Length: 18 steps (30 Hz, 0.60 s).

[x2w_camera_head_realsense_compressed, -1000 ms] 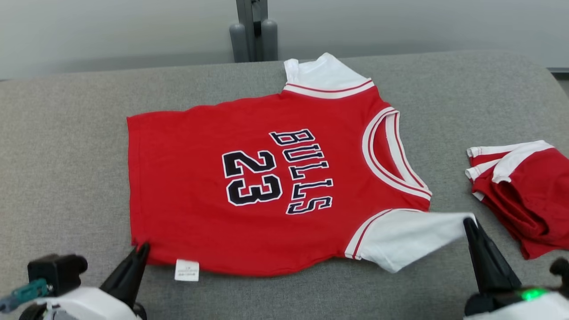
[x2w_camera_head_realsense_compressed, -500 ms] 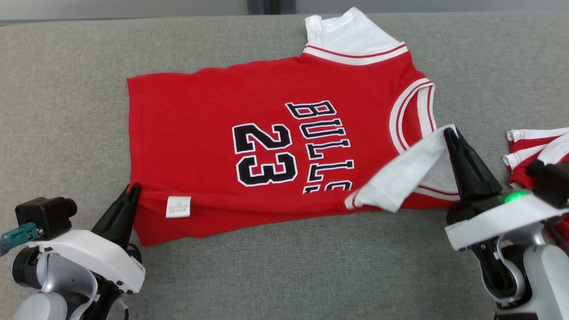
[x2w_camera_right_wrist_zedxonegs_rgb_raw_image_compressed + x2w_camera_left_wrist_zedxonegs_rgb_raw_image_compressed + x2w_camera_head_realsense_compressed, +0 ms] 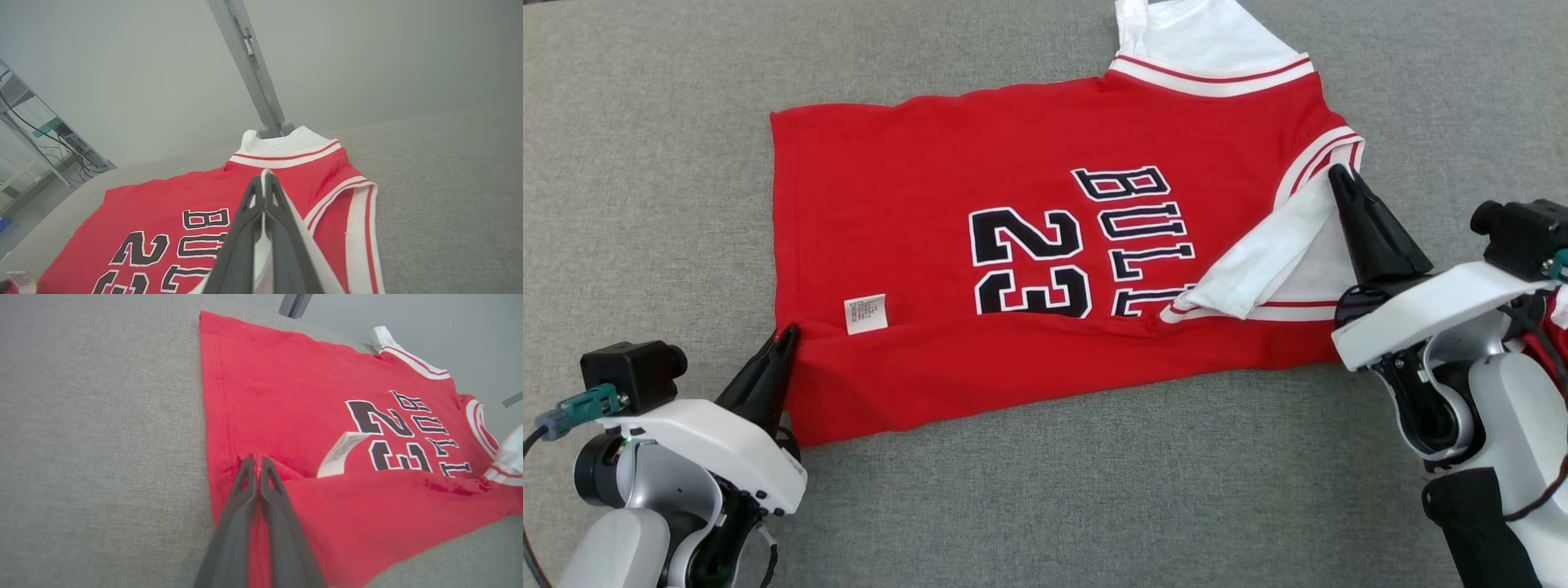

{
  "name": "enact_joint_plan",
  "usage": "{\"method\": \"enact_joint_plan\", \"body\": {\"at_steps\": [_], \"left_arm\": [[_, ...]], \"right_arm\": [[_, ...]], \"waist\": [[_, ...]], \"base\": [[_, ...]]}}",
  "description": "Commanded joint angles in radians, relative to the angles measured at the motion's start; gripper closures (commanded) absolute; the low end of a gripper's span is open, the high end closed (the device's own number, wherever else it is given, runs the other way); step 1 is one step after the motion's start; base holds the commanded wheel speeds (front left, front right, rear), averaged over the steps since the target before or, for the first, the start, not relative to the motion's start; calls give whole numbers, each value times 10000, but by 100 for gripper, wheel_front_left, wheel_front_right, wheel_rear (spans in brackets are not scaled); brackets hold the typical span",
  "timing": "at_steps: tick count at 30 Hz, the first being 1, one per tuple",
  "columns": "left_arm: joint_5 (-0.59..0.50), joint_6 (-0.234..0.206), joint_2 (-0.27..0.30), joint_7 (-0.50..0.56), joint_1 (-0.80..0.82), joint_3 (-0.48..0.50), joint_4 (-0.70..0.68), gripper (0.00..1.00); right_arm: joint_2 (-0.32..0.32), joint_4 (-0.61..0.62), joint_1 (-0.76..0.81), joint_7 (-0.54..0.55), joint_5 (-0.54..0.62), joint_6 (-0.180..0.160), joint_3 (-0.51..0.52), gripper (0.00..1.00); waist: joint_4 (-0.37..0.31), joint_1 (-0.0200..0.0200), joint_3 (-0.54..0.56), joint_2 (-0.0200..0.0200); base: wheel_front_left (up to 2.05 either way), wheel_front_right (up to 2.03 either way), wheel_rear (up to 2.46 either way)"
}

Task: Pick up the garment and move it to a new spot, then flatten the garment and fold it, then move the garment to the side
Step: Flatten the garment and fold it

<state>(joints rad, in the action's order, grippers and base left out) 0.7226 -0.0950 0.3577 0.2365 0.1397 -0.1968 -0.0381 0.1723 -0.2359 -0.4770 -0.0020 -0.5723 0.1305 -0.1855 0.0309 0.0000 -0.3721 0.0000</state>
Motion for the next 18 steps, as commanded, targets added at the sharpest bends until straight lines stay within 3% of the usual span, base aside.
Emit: {"method": "enact_joint_plan", "body": {"at_steps": [1,2,3,4,5,11,18], "left_arm": [[5,69,-16,-45,231,-4,82,100],[1,79,-35,-67,255,-26,131,100],[-48,122,-31,-109,308,-52,170,100],[-87,185,-38,-115,336,-132,210,60],[-97,213,-57,-153,372,-168,252,0],[-242,53,-250,-762,438,-21,397,0],[-841,-610,-851,-2507,501,332,339,0]], "right_arm": [[47,-215,-212,-84,-151,6,-22,100],[32,-335,-323,-153,-232,6,-14,100],[-32,-475,-415,-192,-415,6,-23,65],[-16,-619,-498,-197,-452,6,-54,0],[-5,-719,-576,-288,-546,6,-57,0],[115,-1057,-783,-955,-674,6,-51,0],[196,-486,55,-2136,41,6,285,0]], "waist": [[22,0,-26,0],[33,0,-38,0],[36,0,-48,0],[36,0,-54,0],[37,0,-53,0],[36,0,-5,0],[105,0,301,0]], "base": [[0,0,0],[0,0,0],[0,0,0],[0,0,0],[0,0,0],[0,0,0],[0,0,0]]}}
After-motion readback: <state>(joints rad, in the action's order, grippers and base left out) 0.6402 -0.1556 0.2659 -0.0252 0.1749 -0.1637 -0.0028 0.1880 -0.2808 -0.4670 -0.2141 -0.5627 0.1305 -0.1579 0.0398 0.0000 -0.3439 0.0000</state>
